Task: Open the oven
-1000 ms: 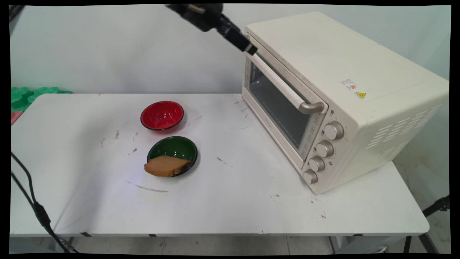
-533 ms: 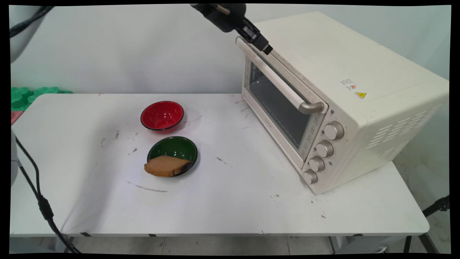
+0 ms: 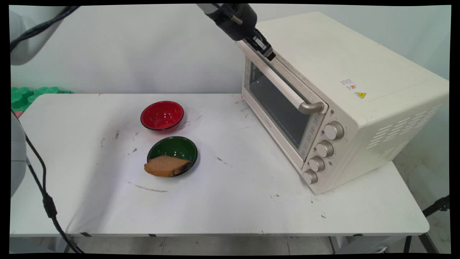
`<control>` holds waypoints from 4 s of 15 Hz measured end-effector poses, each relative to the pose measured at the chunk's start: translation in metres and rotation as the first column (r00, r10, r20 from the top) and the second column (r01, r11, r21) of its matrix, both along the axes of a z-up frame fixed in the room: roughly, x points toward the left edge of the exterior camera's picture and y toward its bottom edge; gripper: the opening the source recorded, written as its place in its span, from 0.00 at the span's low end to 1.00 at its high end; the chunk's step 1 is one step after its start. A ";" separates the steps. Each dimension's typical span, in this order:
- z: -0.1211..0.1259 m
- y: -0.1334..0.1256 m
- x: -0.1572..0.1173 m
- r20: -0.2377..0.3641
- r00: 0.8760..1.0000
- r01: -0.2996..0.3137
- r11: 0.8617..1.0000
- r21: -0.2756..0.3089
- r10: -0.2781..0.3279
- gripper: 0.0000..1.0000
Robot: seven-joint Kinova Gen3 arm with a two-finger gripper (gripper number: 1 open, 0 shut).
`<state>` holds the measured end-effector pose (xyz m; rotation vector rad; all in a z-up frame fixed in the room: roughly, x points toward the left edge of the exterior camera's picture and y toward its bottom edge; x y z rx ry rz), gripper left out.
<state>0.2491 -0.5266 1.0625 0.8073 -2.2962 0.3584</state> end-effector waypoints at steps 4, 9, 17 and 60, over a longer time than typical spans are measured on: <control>-0.007 -0.006 -0.009 0.018 1.000 0.007 1.000 0.016 -0.008 0.00; -0.013 -0.007 -0.013 0.042 0.999 0.016 0.999 0.032 -0.018 0.00; -0.021 0.002 -0.005 0.069 0.997 0.021 0.999 0.050 -0.025 0.00; -0.156 0.118 0.155 -0.125 0.992 0.009 1.000 -0.028 -0.013 0.00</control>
